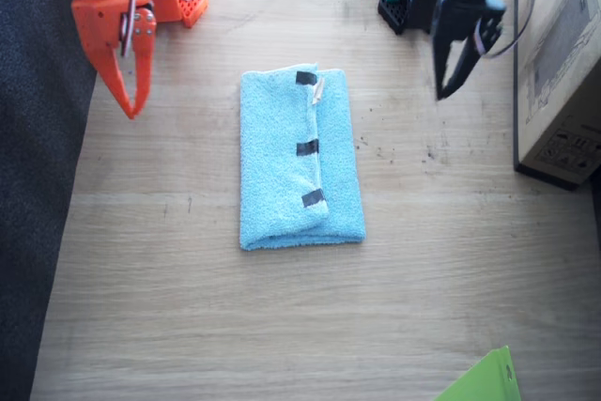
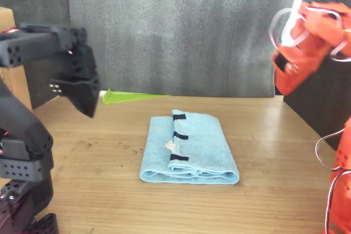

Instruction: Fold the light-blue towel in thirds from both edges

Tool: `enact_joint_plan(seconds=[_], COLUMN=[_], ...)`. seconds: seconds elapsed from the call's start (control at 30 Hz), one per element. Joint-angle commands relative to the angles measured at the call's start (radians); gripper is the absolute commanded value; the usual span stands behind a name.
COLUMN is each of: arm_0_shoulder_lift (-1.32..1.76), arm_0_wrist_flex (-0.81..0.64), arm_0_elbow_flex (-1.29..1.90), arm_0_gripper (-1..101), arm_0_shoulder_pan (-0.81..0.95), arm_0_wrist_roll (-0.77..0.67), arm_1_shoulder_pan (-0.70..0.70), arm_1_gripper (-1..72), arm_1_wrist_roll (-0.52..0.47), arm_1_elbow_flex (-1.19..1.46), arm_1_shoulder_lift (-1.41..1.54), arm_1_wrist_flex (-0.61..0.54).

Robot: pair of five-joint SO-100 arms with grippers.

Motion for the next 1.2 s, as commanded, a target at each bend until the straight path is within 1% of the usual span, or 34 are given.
enact_joint_plan(seconds=[0.0,0.07,0.17,0.23,0.33,0.4,0.57,0.67,0.7,0.83,0.9,0.97,1.07,1.17], arm_0_shoulder_lift=[0.175,0.249,0.351,0.399,0.476,0.552,0.669,0.698,0.707,0.726,0.767,0.874,1.109,1.150], arm_0_wrist_flex=[-0.020,-0.054,-0.107,-0.130,-0.146,-0.161,-0.178,-0.222,-0.238,-0.236,-0.255,-0.230,-0.143,-0.129], arm_0_elbow_flex=[0.089,0.161,0.281,0.341,0.408,0.465,0.554,0.611,0.630,0.640,0.673,0.710,0.778,0.792], arm_0_gripper=[0,0,0,0,0,0,0,0,0,0,0,0,0,0], arm_0_shoulder_pan=[0.063,0.083,0.089,0.095,0.115,0.124,0.161,0.186,0.192,0.190,0.178,0.176,0.173,0.184], arm_0_wrist_roll=[0.018,0.018,0.008,-0.005,-0.025,-0.031,-0.032,-0.040,-0.044,-0.060,-0.064,-0.067,-0.067,-0.066], arm_1_shoulder_pan=[-0.040,-0.078,-0.095,-0.101,-0.121,-0.123,-0.140,-0.138,-0.138,-0.129,-0.127,-0.127,-0.141,-0.170], arm_1_gripper=[-0.1,-0.1,-0.1,-0.1,-0.1,0.4,1.1,2.7,4.0,5.1,5.3,5.3,5.2,4.9], arm_1_wrist_roll=[-0.038,-0.046,-0.052,-0.035,0.023,0.014,0.012,0.028,0.038,0.038,0.049,0.061,0.091,0.120], arm_1_elbow_flex=[0.334,0.477,0.624,0.744,0.900,0.971,1.037,1.057,1.069,1.115,1.120,1.120,1.120,1.120], arm_1_shoulder_lift=[0.341,0.436,0.537,0.680,0.936,1.051,1.143,1.184,1.218,1.384,1.413,1.414,1.414,1.413], arm_1_wrist_flex=[-0.176,-0.225,-0.250,-0.270,-0.264,-0.235,-0.198,-0.178,-0.163,-0.087,-0.074,-0.071,-0.067,-0.067])
